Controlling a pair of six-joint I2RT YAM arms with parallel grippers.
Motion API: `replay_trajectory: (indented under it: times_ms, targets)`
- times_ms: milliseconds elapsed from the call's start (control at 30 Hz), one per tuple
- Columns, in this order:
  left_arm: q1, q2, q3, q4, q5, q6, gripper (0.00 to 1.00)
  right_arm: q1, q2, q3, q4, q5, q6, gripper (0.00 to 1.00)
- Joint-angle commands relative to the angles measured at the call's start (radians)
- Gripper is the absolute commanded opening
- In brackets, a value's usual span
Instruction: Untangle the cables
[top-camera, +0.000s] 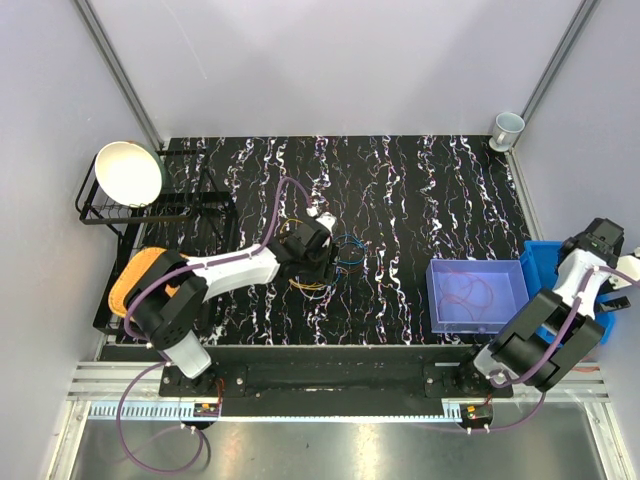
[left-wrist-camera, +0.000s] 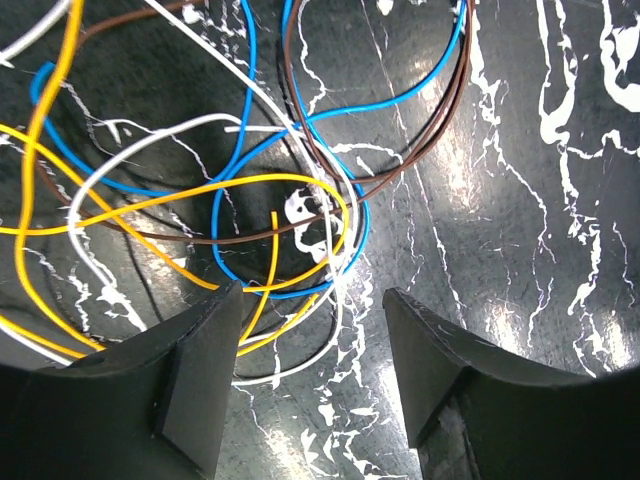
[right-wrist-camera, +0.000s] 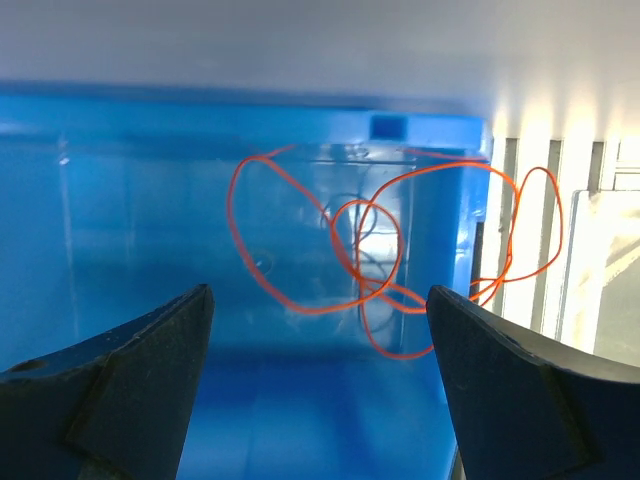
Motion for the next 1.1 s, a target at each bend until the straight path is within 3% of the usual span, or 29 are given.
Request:
replay_trajectory:
  times_ms: [0, 200, 333, 433, 467, 533, 567, 800, 1067]
  targets:
    - [-0.009, 0.026, 0.052, 0.003, 0.048, -0.005, 0.61, -0.028, 0.037, -0.012, 0.059, -0.009, 0.025, 0.92]
    - [-0.008, 0.049, 0.086, -0.014, 0.042, -0.003, 0.61, -0.036, 0.054, -0.035, 0.097, -0.058, 0.036, 0.90]
    - [-0.009, 0.046, 0.089, -0.022, 0.040, -0.005, 0.61, -0.037, 0.086, -0.034, 0.106, -0.082, 0.033, 0.80]
    - [-0.009, 0.043, 0.080, -0.022, 0.036, 0.000, 0.61, -0.040, 0.083, -0.030, 0.108, -0.089, 0.030, 0.46]
    - [-0.009, 0.043, 0.077, -0.020, 0.031, 0.000, 0.61, -0.040, 0.077, -0.029, 0.106, -0.089, 0.027, 0.20]
    - [-0.008, 0.046, 0.071, -0.019, 0.030, 0.003, 0.61, -0.040, 0.068, -0.032, 0.108, -0.087, 0.025, 0.03]
    - [-0.009, 0.044, 0.069, -0.017, 0.030, 0.004, 0.61, -0.040, 0.055, -0.030, 0.106, -0.092, 0.025, 0.00]
    - [-0.009, 0.024, 0.059, -0.014, 0.023, 0.010, 0.60, -0.040, -0.046, -0.021, 0.097, -0.135, 0.010, 0.00]
    - [-0.009, 0.013, 0.063, -0.005, 0.025, 0.007, 0.60, -0.039, -0.241, 0.133, -0.011, -0.262, -0.001, 0.00]
